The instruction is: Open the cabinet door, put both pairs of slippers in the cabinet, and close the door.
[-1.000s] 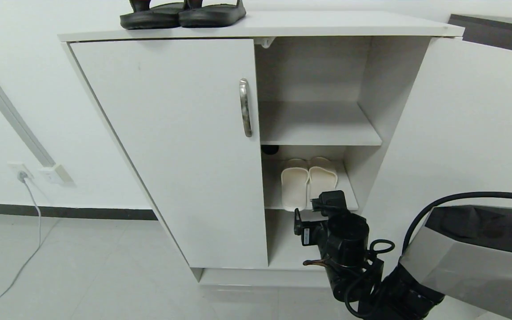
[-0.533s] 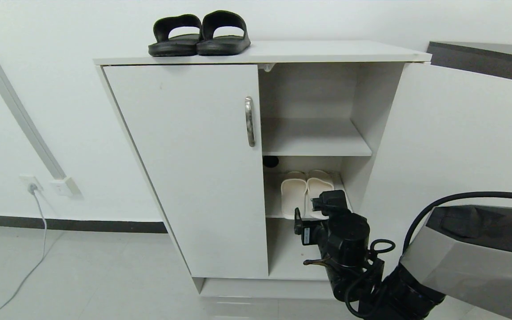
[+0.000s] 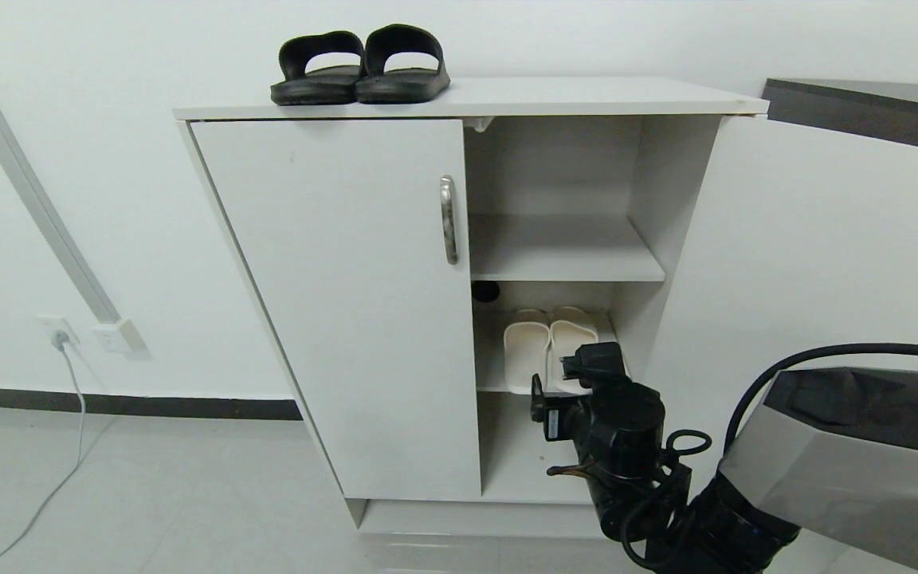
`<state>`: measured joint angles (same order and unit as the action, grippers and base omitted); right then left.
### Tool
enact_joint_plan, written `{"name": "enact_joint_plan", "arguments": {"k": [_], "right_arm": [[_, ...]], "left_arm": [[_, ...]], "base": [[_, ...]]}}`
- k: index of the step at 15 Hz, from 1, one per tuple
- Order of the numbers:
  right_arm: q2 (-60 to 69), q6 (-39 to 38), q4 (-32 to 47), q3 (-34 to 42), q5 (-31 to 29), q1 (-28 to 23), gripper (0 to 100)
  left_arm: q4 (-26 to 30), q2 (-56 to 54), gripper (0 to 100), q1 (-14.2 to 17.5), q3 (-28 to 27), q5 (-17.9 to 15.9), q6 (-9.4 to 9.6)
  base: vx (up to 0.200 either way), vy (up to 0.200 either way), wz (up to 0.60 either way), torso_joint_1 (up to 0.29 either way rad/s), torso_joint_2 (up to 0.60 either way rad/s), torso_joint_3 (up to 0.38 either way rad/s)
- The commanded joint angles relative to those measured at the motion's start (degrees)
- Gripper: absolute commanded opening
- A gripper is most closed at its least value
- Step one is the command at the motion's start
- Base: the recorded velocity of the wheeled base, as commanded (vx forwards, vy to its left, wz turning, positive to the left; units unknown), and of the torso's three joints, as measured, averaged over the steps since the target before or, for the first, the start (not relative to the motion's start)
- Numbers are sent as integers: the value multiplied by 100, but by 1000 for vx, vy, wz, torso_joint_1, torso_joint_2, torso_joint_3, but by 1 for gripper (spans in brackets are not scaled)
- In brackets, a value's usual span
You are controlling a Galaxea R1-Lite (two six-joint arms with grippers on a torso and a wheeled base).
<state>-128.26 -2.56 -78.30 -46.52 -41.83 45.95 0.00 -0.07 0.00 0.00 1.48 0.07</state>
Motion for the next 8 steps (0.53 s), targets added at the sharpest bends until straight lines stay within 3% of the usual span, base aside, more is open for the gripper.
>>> {"name": "enact_joint_plan", "arguments": {"k": [1, 8], "right_arm": [[-24, 1, -1, 3, -1, 2, 100], [-6, 10, -1, 64, 25, 11, 100]], "left_arm": [[0, 7, 0, 0, 0, 2, 1], [0, 7, 0, 0, 0, 2, -7]], "base": [[0, 0, 0, 0, 0, 0], [0, 200, 0, 3, 4, 3]]}}
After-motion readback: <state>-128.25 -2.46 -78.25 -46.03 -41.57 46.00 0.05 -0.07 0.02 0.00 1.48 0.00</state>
